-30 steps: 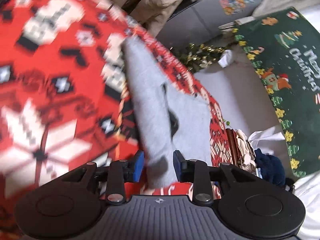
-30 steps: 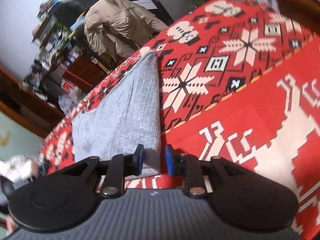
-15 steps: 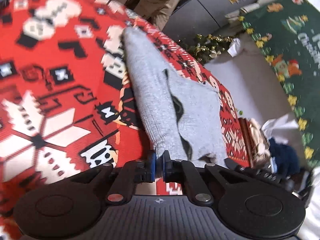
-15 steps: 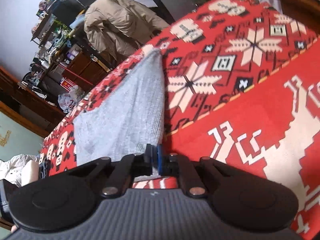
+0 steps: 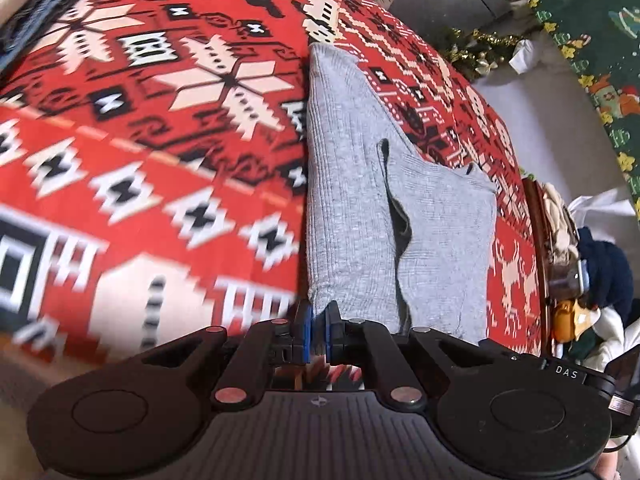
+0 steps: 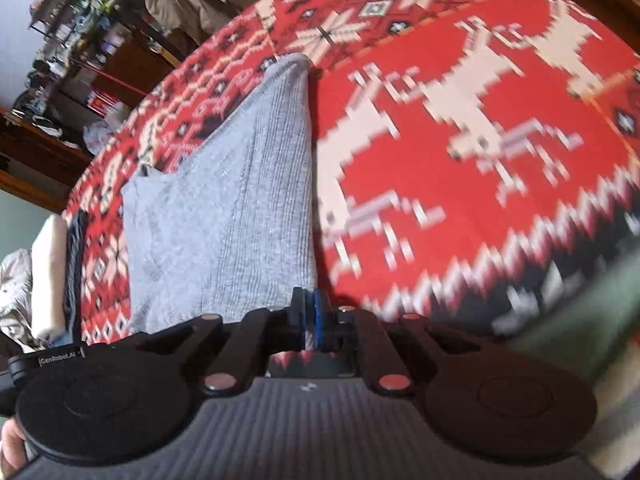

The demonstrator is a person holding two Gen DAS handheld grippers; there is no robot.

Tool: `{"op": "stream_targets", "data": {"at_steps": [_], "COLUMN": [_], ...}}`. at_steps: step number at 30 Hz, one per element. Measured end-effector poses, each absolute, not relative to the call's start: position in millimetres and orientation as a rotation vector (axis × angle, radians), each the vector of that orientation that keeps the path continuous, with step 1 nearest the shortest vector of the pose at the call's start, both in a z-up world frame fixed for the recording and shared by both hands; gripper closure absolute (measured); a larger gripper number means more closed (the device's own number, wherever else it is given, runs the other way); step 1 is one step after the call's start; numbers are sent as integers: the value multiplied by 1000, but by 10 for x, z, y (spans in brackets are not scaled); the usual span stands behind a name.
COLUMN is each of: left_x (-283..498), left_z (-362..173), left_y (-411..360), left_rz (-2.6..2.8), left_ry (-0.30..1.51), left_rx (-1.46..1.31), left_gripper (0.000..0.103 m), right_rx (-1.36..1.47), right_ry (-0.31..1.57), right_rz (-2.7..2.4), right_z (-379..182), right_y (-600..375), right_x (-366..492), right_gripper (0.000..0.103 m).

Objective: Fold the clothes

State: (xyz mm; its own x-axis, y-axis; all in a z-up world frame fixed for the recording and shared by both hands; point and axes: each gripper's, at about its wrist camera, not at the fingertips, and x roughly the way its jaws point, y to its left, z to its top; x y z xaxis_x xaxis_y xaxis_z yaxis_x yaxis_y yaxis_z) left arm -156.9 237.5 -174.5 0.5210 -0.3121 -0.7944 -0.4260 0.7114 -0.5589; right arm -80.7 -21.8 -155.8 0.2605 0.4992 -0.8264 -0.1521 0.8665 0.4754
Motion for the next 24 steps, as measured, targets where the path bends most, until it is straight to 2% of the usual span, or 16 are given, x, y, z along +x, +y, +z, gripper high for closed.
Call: {"op": "stream_targets", "data": {"at_steps": [5, 7, 9, 10, 12, 13, 15, 20, 24], "left_x": [-1753, -1790, -1830, -1851, -1872, -1872, -1742, -1095, -610], "left_z": [-1644, -1615, -1562, -1514, -1429, -1394, -1348, -1386, -1607], "left_y": [2294, 2306, 2316, 2342, 2435, 2493, 2600, 2946, 3168], "left_rz": [111, 115, 108, 102, 95, 93, 95, 121, 109], "left_ry": [1056, 1035, 989, 954, 871, 829, 769, 722, 744], "left_rx": [-737, -734, -731, -734, -759, -772, -789, -774, -824], "left_gripper": [95, 94, 85, 81, 68, 68, 63, 52, 51], "right_rx": [254, 237, 246, 266, 319, 334, 362, 378, 377], "right_ry": [1206, 1201, 1182, 1165, 1106, 1069, 995, 916, 815], "right_rz": [437, 425, 421, 424, 438, 442, 447, 437, 385], "right_z": [-1440, -1414, -1378, -1355, -1283, -1235, -1135, -1032, -1060], "right_y": [-190, -179, -207, -246, -333, -357, -401, -337, -270], "right_x": [-1050, -1098, -1110, -1093, -1049, -1000, -895, -363, 109], "right_gripper": [97, 88, 79, 79, 76, 70, 66, 63, 63]}}
